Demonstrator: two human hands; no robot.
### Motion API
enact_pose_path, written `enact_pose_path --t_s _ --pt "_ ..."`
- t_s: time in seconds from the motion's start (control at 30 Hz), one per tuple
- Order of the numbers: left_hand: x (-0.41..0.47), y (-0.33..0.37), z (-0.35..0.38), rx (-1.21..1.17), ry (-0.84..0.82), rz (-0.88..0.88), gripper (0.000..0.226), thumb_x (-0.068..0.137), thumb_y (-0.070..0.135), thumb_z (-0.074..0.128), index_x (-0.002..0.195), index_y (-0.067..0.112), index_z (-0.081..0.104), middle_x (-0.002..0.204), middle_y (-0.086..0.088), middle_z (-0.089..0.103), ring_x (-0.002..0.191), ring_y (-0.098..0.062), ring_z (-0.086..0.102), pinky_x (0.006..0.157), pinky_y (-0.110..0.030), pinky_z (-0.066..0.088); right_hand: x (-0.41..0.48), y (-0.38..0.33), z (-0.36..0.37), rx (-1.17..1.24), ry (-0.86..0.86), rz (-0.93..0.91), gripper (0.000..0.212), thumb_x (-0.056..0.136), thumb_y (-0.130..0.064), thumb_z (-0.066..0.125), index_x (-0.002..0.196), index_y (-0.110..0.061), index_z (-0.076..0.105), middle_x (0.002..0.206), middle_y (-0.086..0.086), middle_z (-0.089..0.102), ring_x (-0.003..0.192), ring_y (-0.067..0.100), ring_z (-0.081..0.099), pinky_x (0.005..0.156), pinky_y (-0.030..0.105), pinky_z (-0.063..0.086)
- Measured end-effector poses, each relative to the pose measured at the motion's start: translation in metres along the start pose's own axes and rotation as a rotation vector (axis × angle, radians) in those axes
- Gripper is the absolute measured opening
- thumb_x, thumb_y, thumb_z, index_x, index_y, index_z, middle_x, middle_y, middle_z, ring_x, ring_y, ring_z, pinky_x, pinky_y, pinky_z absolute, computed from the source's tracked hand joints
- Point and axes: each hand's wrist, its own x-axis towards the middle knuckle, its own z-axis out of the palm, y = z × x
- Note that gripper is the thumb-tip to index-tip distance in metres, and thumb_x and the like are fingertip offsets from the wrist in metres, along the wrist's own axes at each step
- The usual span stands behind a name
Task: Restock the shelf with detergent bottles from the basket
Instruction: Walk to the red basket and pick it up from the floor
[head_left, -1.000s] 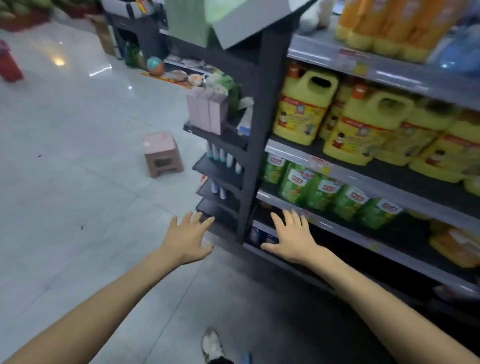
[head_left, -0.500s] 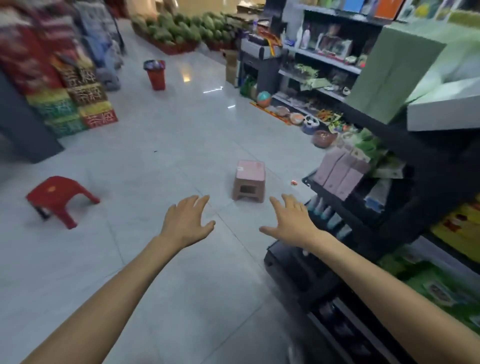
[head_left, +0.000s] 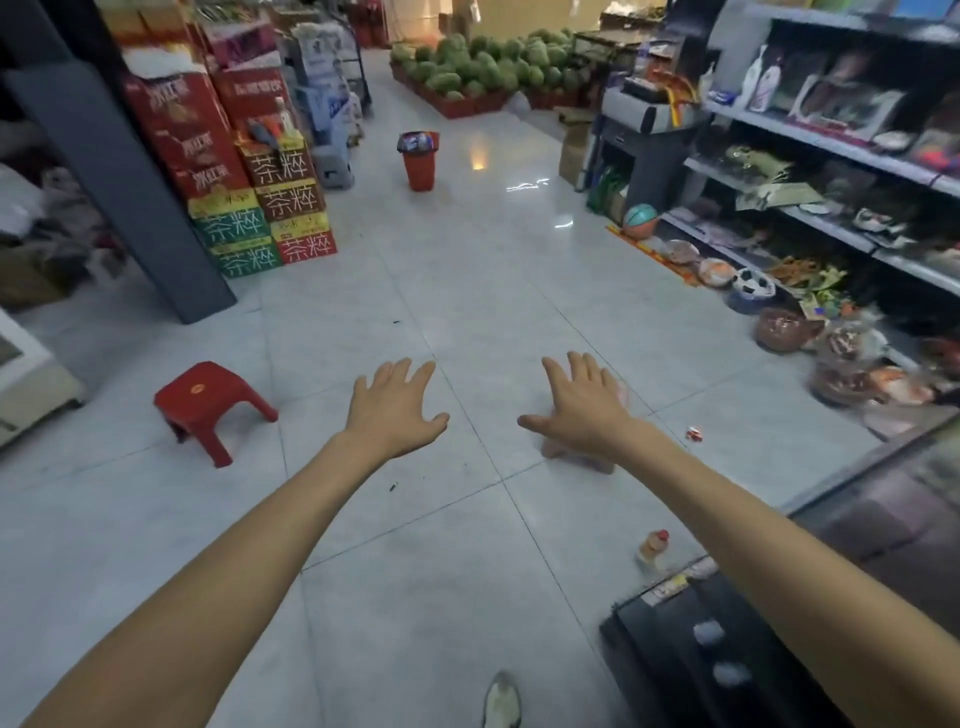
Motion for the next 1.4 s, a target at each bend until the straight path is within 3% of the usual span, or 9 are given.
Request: enact_pose_path --t_s 0.33,0.5,0.67,0.93,1.4 --pt "0.156 -0.088 -0.038 0.071 -0.020 -0.110 0.086 0.093 0.070 0.047 0.164 0.032 0.017 0.171 -0.008 0.019 0.157 -0.030 0.018 0.123 -0.055 0.023 0.212 -0.020 -0.049 -0.044 0.007 -0.171 0.098 0.089 -0.071 0.052 0.160 -0.019 0.010 0.165 0.020 0.010 0.154 0.040 0.003 0.124 0.054 0.008" --pt "0.236 -0.142 -0.024 0.071 -0.045 -0.138 0.087 0.093 0.077 0.037 0.164 0.032 0.016 0.170 -0.009 0.023 0.156 -0.029 0.023 0.123 -0.056 0.024 0.316 -0.016 -0.051 -0.104 -0.002 -0.167 0.096 0.089 -0.069 0.054 0.159 -0.019 0.011 0.164 0.021 0.011 0.153 0.041 0.004 0.123 0.055 0.010" --pt "0.346 -0.183 -0.016 0.073 -0.036 -0.144 0.086 0.095 0.075 0.040 0.165 0.031 0.016 0.171 -0.008 0.020 0.157 -0.030 0.020 0.124 -0.057 0.021 0.428 -0.023 -0.053 -0.148 -0.041 -0.163 0.097 0.089 -0.068 0.055 0.159 -0.018 0.011 0.163 0.021 0.013 0.152 0.042 0.005 0.122 0.056 0.011" --pt "0.543 -0.203 -0.033 0.036 -0.074 -0.086 0.088 0.095 0.072 0.041 0.165 0.028 0.011 0.172 -0.009 0.013 0.159 -0.031 0.012 0.125 -0.060 0.014 0.600 -0.040 -0.089 -0.139 -0.033 -0.137 0.094 0.091 -0.066 0.053 0.160 -0.020 0.010 0.165 0.020 0.009 0.154 0.040 0.001 0.124 0.055 0.008" --pt "0.890 -0.202 -0.059 0.042 -0.058 -0.024 0.090 0.093 0.076 0.041 0.166 0.034 0.008 0.174 -0.006 0.010 0.160 -0.030 0.009 0.126 -0.059 0.012 0.920 0.065 -0.146 -0.080 0.018 -0.041 0.107 0.084 -0.087 0.032 0.162 -0.022 -0.002 0.167 0.017 -0.013 0.154 0.038 -0.016 0.125 0.055 0.000"
